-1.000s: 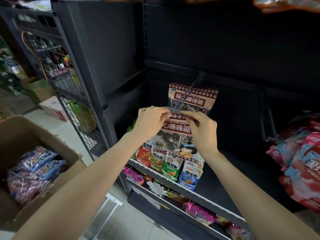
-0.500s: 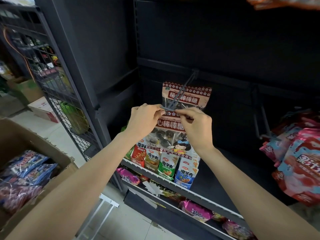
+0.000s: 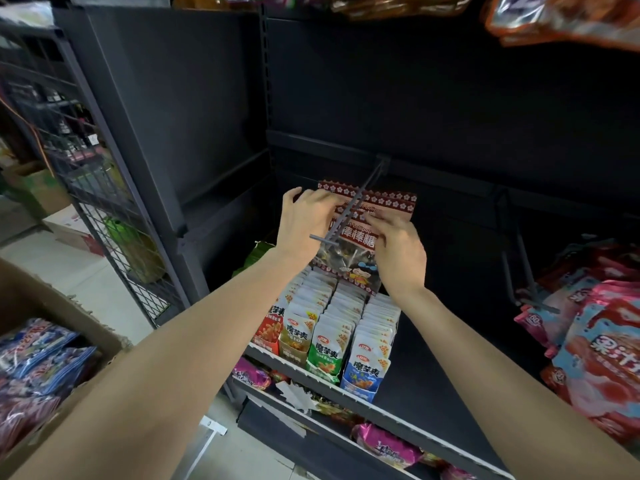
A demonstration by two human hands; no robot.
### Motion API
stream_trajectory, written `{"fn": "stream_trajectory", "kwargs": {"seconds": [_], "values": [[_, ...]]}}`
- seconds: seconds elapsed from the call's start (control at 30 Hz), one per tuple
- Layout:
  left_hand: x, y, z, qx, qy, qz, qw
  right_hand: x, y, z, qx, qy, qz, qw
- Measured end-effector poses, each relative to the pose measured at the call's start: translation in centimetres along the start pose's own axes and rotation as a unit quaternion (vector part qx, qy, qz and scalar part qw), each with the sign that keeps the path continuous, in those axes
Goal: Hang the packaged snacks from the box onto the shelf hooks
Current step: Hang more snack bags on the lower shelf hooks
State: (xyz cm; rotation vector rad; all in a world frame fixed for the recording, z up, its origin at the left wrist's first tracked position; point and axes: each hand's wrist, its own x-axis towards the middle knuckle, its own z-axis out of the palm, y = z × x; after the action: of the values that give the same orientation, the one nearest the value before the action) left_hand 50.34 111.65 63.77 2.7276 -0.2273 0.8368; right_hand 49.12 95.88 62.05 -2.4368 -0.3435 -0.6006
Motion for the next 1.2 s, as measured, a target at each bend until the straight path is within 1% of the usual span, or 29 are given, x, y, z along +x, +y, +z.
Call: {"fn": "stream_trajectory", "kwargs": {"seconds": [0.07, 0.1, 0.17, 0.27, 0.4, 0.47, 0.5, 0.6, 0.63, 0.67, 0.7, 0.73, 0.8, 0.87, 0.93, 1.1, 1.13, 1.2], "values": [[0.4, -0.2, 1.2, 0.076, -0.068, 0.026, 0.995, 0.8, 0.5, 0.6, -0.062, -0.022, -0.008, 0.998], [0.6, -0.4, 1.8, 0.117, -0.108, 0.034, 0.987, 1.2, 0.7, 0.8, -0.102, -0.039, -0.015, 0.994], [1.0, -0.4, 2.7, 0.157, -0.163, 0.036, 0.973, 1.9, 1.2, 1.3, -0.167, -0.068, -0.025, 0.983], [1.7, -0.3, 3.2, 0.136, -0.191, 0.031, 0.972, 2.9, 1.9, 1.8, -0.201, -0.095, -0.017, 0.975], [3.3, -0.4, 3.4, 0.112, -0.203, 0.027, 0.972, 4.3, 2.1, 2.2, -0.219, -0.124, 0.010, 0.968], [3.9, -0.2, 3.5, 0.095, -0.199, 0.018, 0.975, 4.5, 1.9, 2.1, -0.206, -0.128, 0.016, 0.970], [4.0, -0.1, 3.4, 0.086, -0.192, 0.015, 0.978, 4.4, 1.7, 2.0, -0.190, -0.114, 0.011, 0.975], [3.3, -0.1, 2.7, 0.078, -0.141, 0.004, 0.987, 2.8, 0.8, 1.6, -0.147, -0.028, -0.030, 0.988], [2.8, -0.2, 2.4, 0.072, -0.120, -0.004, 0.990, 2.0, 0.5, 1.7, -0.127, -0.011, -0.028, 0.991], [2.2, -0.4, 2.1, 0.067, -0.102, -0.012, 0.992, 1.2, 0.1, 1.8, -0.099, -0.010, -0.015, 0.995], [1.5, -0.6, 1.7, 0.061, -0.085, -0.018, 0.994, 0.5, -0.3, 2.0, -0.065, -0.031, 0.003, 0.997], [0.7, -0.9, 1.3, 0.055, -0.069, -0.020, 0.996, -0.1, -0.8, 2.3, -0.036, -0.071, 0.020, 0.997], [-1.1, -1.7, 0.1, 0.048, -0.039, -0.010, 0.998, -1.2, -1.9, 3.1, 0.004, -0.160, 0.043, 0.986], [-3.1, -2.8, -1.5, 0.041, 0.004, -0.002, 0.999, -2.2, -3.5, 3.8, 0.032, -0.209, 0.050, 0.976], [-5.3, -4.6, -3.1, 0.038, 0.045, -0.021, 0.998, -3.1, -5.8, 4.5, 0.037, -0.222, 0.029, 0.974], [-12.5, -9.9, -8.4, -0.005, 0.040, -0.122, 0.992, -5.4, -13.7, 6.9, 0.062, -0.217, -0.041, 0.973], [-14.3, -11.0, -9.5, -0.020, 0.035, -0.152, 0.988, -6.0, -15.4, 7.7, 0.072, -0.225, -0.055, 0.970], [-18.1, -13.4, -11.5, -0.049, 0.012, -0.243, 0.969, -7.6, -19.1, 9.2, 0.095, -0.252, -0.079, 0.960]]}}
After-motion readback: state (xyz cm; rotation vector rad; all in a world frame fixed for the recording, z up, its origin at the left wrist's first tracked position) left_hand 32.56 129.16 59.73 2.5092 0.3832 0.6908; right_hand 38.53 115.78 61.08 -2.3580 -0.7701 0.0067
